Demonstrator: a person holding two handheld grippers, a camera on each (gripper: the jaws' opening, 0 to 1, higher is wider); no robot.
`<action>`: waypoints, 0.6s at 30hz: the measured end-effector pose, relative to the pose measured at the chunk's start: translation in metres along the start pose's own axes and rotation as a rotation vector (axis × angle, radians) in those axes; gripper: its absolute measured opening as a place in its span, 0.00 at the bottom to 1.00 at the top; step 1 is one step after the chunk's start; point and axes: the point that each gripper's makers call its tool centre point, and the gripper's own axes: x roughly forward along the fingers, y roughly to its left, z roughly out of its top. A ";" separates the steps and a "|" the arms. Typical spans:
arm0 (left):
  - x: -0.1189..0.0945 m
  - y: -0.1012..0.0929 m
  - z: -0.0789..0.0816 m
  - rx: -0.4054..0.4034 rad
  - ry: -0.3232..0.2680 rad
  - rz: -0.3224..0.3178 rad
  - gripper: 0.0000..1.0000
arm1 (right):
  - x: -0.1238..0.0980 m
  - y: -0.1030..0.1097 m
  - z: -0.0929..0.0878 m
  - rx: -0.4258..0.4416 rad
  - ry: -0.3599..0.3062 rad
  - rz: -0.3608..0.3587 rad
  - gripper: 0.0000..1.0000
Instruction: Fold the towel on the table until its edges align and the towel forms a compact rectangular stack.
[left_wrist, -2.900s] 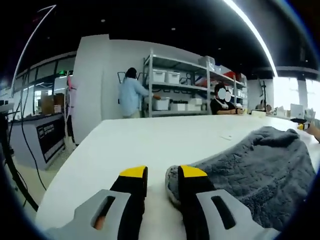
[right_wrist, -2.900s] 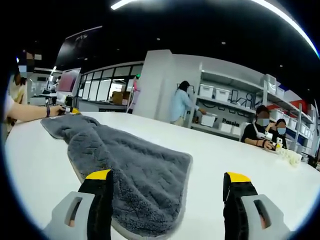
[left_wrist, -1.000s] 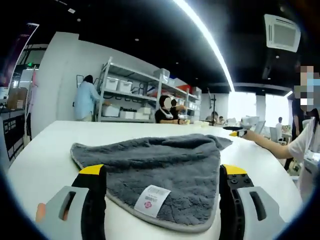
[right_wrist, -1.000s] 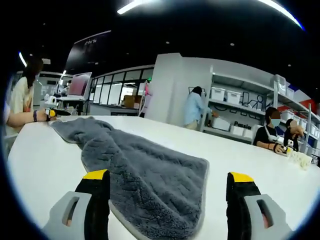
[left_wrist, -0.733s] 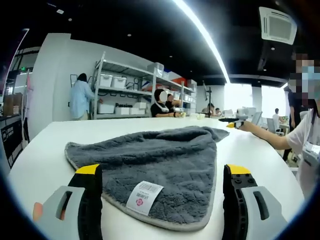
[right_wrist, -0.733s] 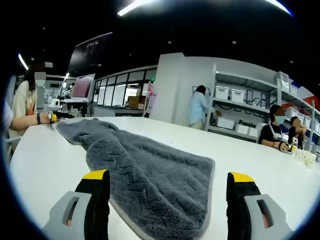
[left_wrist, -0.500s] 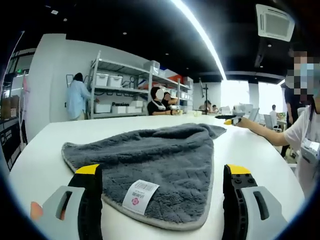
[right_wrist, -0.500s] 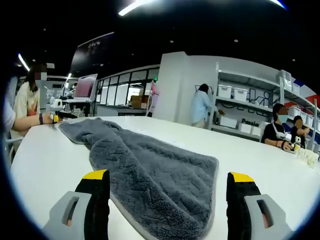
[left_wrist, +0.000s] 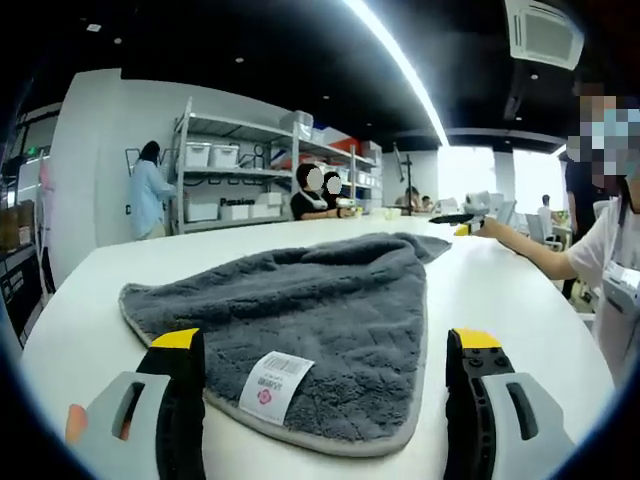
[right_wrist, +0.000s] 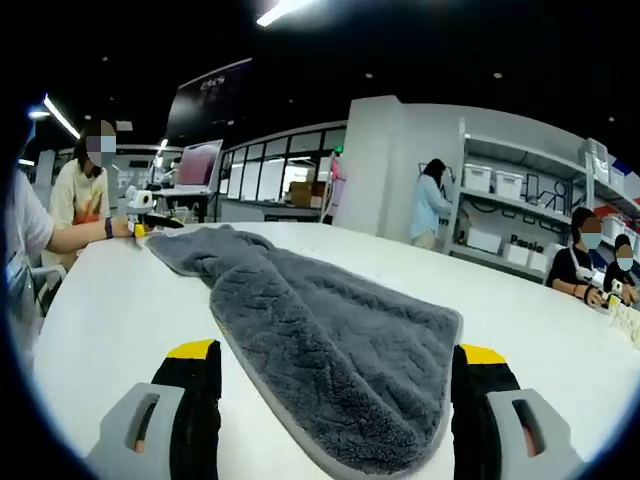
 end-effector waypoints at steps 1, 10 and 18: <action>0.000 0.000 0.000 -0.001 0.001 -0.001 0.99 | 0.000 0.001 -0.003 -0.004 0.016 0.008 0.96; 0.000 -0.001 -0.002 -0.001 0.014 -0.011 0.96 | -0.011 0.009 -0.019 0.014 0.083 0.089 0.74; 0.000 -0.001 -0.002 0.002 0.012 -0.014 0.95 | -0.015 0.003 -0.030 0.094 0.114 0.076 0.61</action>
